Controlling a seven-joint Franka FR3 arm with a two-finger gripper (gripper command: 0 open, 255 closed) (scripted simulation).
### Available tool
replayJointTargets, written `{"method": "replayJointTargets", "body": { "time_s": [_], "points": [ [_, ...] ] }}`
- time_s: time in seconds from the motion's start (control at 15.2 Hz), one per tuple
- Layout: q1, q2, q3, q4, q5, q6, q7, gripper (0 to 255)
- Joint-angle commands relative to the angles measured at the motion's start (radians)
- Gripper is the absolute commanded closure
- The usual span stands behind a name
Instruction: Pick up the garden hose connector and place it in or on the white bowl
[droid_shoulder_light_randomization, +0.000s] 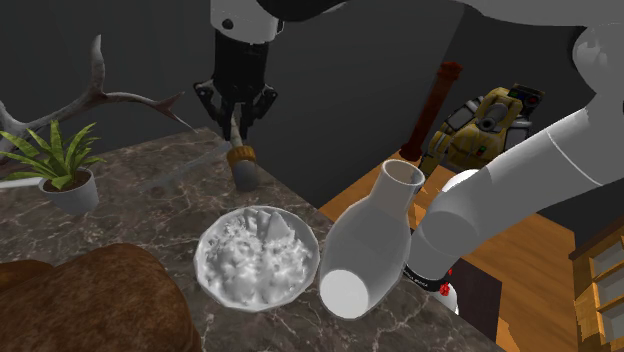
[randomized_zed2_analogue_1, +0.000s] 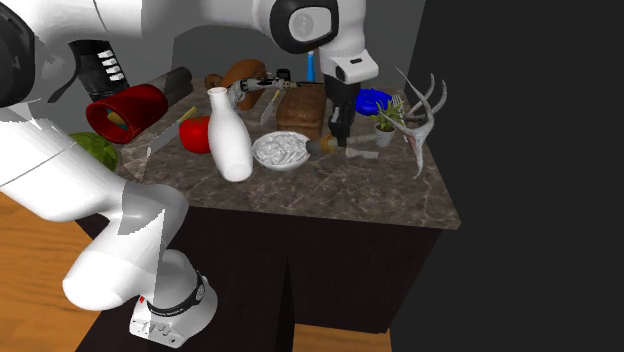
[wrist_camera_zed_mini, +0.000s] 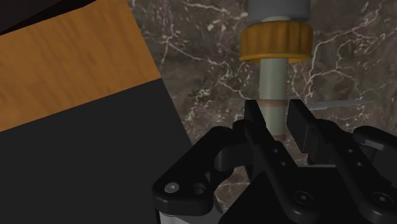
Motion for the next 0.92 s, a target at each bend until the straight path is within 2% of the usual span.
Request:
{"method": "replayJointTargets", "body": {
  "time_s": [0.0, 0.26, 0.86],
  "points": [
    [-0.002, 0.004, -0.001, 0.031, -0.004, -0.027, 0.003, 255],
    [-0.006, 0.010, -0.006, 0.082, -0.010, -0.073, 0.006, 255],
    [0.095, -0.176, 0.057, 0.001, 0.094, -0.144, 0.136, 255]
  ]
}}
